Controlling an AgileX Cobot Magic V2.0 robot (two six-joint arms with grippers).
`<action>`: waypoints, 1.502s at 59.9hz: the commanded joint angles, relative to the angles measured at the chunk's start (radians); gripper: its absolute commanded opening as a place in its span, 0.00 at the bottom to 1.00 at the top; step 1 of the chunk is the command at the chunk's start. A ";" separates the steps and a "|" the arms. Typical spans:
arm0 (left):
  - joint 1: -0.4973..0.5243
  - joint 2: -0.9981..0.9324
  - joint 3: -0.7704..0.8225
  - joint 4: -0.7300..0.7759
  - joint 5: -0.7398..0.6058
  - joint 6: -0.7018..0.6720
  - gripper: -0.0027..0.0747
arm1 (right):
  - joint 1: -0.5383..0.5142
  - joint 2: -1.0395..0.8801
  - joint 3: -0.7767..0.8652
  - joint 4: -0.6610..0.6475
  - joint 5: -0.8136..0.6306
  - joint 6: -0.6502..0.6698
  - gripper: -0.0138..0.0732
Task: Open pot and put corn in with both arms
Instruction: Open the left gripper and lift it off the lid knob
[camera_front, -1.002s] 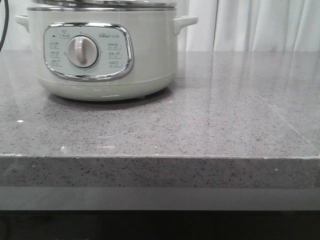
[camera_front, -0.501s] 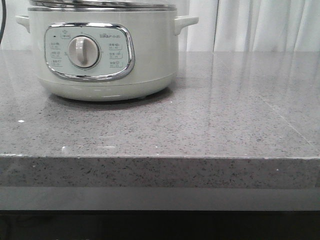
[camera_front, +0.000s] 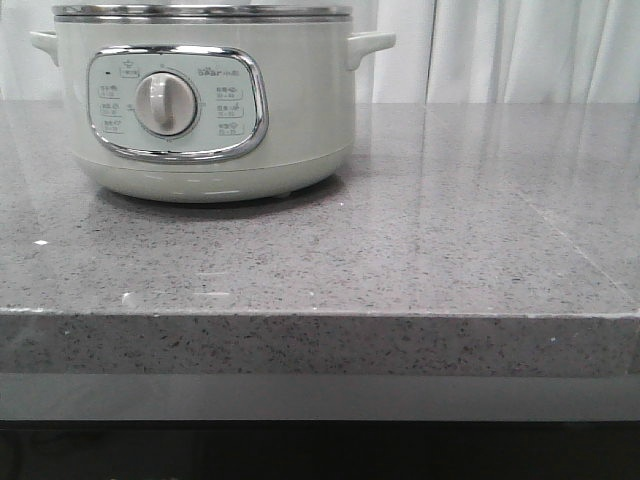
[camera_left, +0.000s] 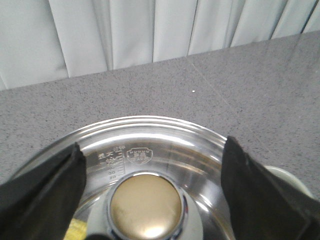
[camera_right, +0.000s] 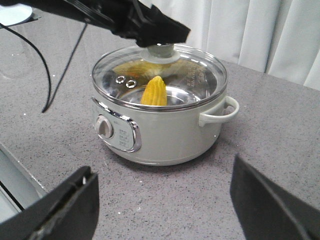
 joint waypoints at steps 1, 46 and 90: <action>-0.004 -0.112 -0.040 -0.004 0.000 0.001 0.75 | -0.002 -0.001 -0.024 -0.001 -0.083 -0.005 0.80; -0.006 -0.666 0.539 -0.025 0.164 0.001 0.75 | -0.002 -0.001 -0.024 -0.001 -0.083 -0.005 0.80; -0.006 -0.736 0.692 -0.025 0.030 0.001 0.50 | -0.002 0.000 -0.024 -0.001 -0.076 -0.005 0.60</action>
